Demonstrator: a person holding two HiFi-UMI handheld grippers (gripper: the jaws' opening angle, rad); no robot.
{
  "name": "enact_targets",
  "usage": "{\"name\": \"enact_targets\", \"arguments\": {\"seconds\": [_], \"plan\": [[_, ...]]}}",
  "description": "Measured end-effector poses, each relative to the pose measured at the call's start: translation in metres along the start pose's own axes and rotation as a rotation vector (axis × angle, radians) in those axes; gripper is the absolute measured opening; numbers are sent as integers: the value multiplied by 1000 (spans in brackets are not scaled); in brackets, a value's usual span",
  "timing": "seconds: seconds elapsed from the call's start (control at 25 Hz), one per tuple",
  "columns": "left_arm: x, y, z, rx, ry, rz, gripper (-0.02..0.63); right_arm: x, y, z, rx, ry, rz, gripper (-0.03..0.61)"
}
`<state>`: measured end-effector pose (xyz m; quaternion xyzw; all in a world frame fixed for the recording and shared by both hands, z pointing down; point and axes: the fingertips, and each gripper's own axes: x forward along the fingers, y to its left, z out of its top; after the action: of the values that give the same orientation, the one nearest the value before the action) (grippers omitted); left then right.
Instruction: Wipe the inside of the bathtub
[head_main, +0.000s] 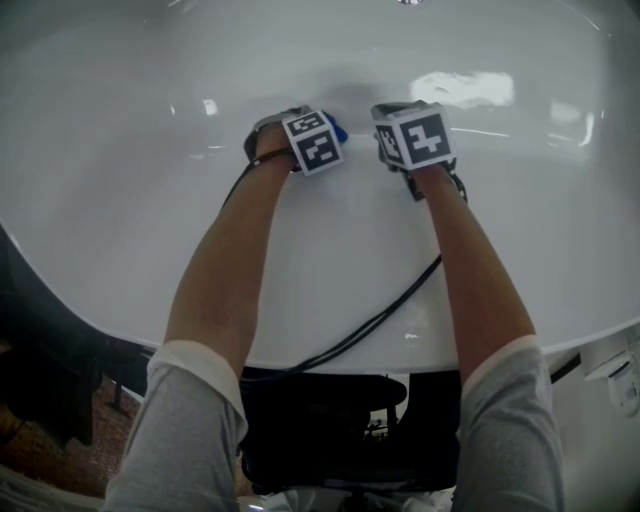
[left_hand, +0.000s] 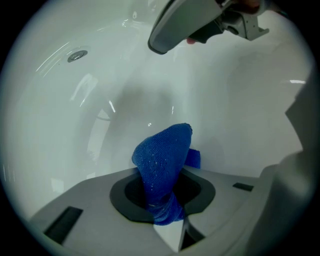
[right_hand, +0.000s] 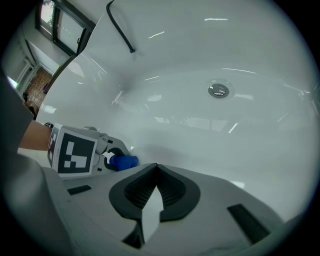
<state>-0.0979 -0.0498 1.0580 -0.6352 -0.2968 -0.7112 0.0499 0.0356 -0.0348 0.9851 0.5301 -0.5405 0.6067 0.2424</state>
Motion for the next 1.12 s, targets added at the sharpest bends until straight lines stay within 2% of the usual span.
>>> {"name": "enact_targets", "arguments": {"seconds": [0.16,0.32,0.44,0.56,0.72,0.84,0.92,1.0,1.12], "plan": [[3,-9,45,14,-59,-22,91,-2,-13,-4,17,12,-29,9],[2,-13,56,70,-46,-48,92,-5,-22,-11,19,30,-64,9],[3,-12,47,96,-28,-53,91,-6,-24,-16,22,37,-69,9],[1,-6,20,64,15,-60,91,-6,-23,-17,13,43,-70,9],[-3,0,-39,16,83,-77,91,-8,-20,-13,7,38,-74,9],[-6,2,-70,-51,76,-96,91,-8,-13,-7,-3,31,-70,9],[-6,0,-71,-71,59,-103,91,-8,-12,-5,-8,27,-69,9],[-5,-5,-60,-52,47,-124,89,-8,-11,-3,-10,25,-68,9],[-3,-17,-19,-49,-20,-151,89,-11,-15,-7,-4,27,-70,9]]}}
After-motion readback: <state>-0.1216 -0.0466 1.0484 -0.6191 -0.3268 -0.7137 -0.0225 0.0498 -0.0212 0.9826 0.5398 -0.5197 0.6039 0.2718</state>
